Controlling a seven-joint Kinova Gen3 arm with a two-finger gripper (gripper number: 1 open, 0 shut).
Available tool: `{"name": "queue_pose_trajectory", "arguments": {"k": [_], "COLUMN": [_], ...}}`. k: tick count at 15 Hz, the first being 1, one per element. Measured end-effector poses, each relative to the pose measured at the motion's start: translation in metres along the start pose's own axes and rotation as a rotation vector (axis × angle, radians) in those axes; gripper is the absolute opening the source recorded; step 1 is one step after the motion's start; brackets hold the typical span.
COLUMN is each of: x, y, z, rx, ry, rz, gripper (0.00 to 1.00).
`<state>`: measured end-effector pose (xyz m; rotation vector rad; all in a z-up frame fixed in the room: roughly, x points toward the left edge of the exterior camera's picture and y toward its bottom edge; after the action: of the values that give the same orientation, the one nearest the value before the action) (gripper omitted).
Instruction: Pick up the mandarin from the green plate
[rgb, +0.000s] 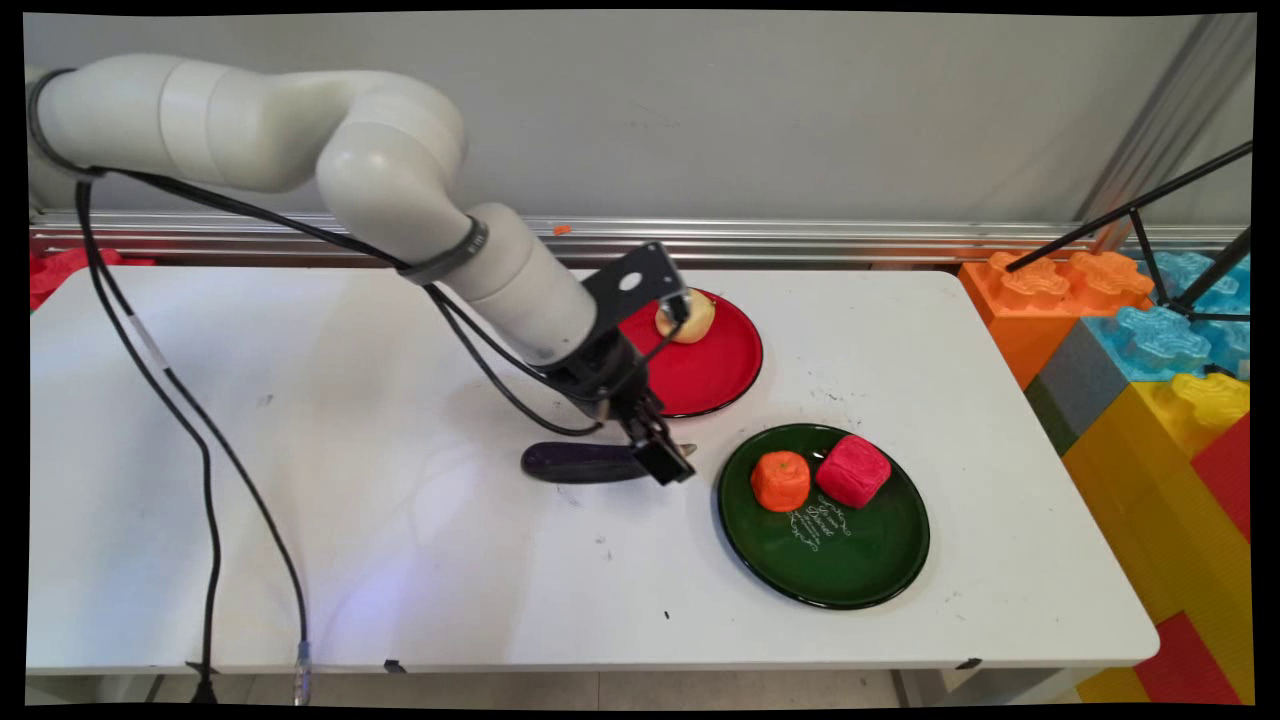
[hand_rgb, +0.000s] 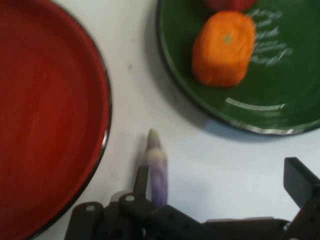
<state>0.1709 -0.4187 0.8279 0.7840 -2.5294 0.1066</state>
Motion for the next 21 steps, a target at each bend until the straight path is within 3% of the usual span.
{"name": "queue_pose_trajectory", "arguments": {"k": [4, 9, 21], "x": [0.018, 0.035, 0.042], "y": [0.023, 0.037, 0.048], "z": [0.012, 0.033, 0.079], "rx": [0.009, 0.052, 0.07], "ry": [0.02, 0.045, 0.101], "rz": [-0.024, -0.041, 0.011], "gripper": [1.0, 1.0, 1.0]}}
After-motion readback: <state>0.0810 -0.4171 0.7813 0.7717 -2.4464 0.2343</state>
